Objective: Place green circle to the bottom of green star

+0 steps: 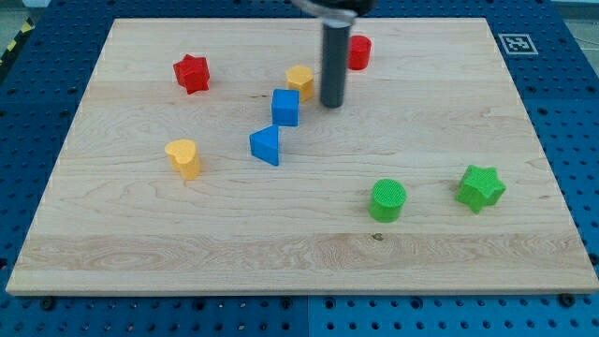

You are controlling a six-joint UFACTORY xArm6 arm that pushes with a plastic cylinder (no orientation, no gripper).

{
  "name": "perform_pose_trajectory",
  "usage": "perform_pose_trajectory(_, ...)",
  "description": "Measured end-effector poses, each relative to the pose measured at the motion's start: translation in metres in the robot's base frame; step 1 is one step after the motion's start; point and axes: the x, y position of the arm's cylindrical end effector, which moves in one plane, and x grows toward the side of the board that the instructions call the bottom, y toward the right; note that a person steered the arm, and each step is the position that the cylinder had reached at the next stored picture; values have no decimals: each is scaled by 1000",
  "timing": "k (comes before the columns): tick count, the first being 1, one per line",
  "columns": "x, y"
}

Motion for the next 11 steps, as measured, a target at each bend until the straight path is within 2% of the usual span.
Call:
perform_pose_trajectory(1,-19,-6)
perform_pose_trajectory(3,-10,-71)
perform_pose_trajectory(4,-4,-54)
perform_pose_trajectory(5,24,-17)
perform_pose_trajectory(7,50,53)
perform_pose_trajectory(11,67,195)
